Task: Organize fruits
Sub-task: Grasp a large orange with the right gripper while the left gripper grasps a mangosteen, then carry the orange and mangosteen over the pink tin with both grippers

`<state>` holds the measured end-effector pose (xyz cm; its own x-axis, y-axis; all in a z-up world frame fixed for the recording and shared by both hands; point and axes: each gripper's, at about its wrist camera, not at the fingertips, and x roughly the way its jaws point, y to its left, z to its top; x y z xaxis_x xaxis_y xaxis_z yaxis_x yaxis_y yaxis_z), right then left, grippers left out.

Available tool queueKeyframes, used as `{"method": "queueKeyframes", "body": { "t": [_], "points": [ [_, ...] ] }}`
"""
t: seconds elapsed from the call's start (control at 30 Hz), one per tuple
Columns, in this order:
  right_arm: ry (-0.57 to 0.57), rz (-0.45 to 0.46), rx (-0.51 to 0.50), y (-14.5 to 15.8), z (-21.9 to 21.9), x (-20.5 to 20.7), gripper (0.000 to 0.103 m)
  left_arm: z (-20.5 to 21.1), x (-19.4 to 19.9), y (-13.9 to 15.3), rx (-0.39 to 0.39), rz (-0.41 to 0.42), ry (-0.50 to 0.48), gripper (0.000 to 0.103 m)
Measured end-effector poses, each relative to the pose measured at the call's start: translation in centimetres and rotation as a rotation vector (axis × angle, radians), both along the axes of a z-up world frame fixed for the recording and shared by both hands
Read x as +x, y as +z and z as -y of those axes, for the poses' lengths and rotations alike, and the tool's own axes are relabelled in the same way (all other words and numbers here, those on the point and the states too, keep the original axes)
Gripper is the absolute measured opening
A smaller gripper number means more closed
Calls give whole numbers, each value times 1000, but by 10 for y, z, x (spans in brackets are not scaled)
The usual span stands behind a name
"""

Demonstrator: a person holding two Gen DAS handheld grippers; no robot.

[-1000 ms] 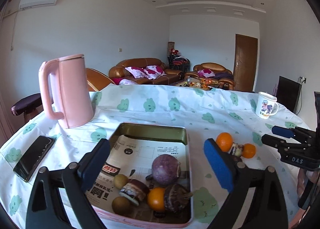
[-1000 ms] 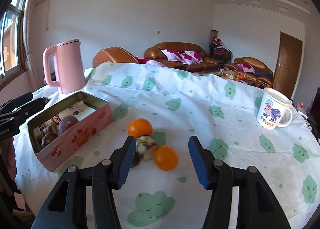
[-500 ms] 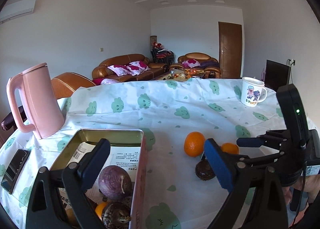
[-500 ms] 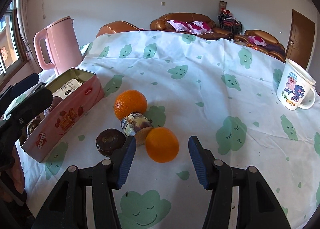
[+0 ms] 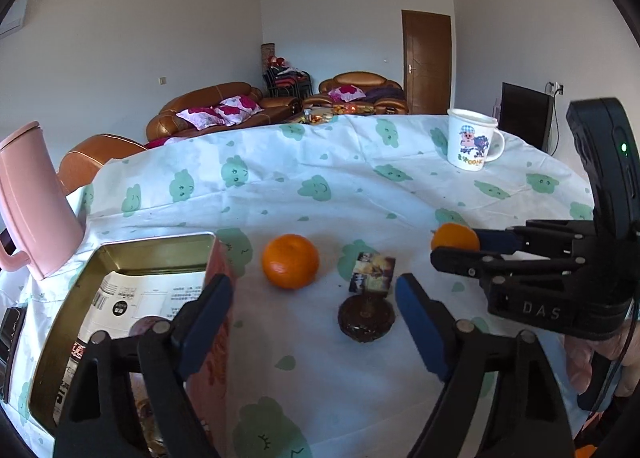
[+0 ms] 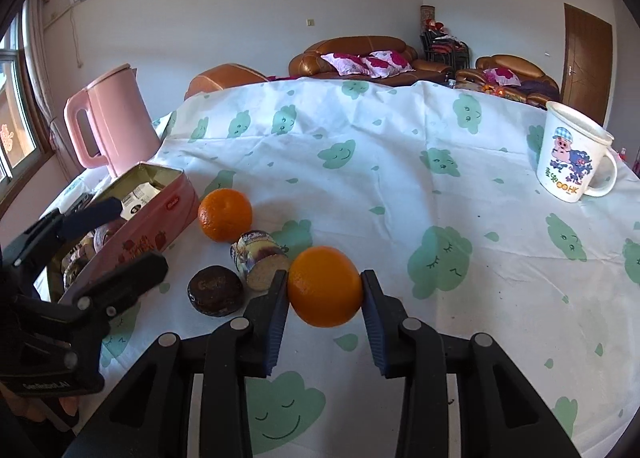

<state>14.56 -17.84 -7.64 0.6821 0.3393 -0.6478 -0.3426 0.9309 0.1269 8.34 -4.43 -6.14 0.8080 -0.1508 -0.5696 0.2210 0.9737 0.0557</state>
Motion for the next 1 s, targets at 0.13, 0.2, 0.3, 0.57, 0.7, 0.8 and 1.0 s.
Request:
{"method": "queueKeyframes", "body": {
  "t": [0.13, 0.2, 0.3, 0.57, 0.7, 0.8, 1.0],
  "points": [
    [-1, -3, 3, 1, 0, 1, 37, 15, 15, -10, 1, -96, -57, 72],
    [-3, 2, 4, 1, 0, 1, 37, 20, 24, -16, 7, -150, -70, 58],
    [-2, -1, 7, 0, 1, 2, 38, 24, 31, -23, 0, -203, -96, 45],
    [7, -1, 22, 0, 2, 2, 38, 24, 31, -25, -18, -218, -117, 38],
    [21, 50, 36, 6, 3, -7, 38, 19, 24, -17, -32, -158, -93, 38],
    [27, 79, 32, 10, 2, -11, 38, 18, 18, -11, -24, -111, -77, 38],
    [37, 124, 35, 15, 1, -18, 38, 11, 9, -2, -41, -41, -55, 38]
  ]
}}
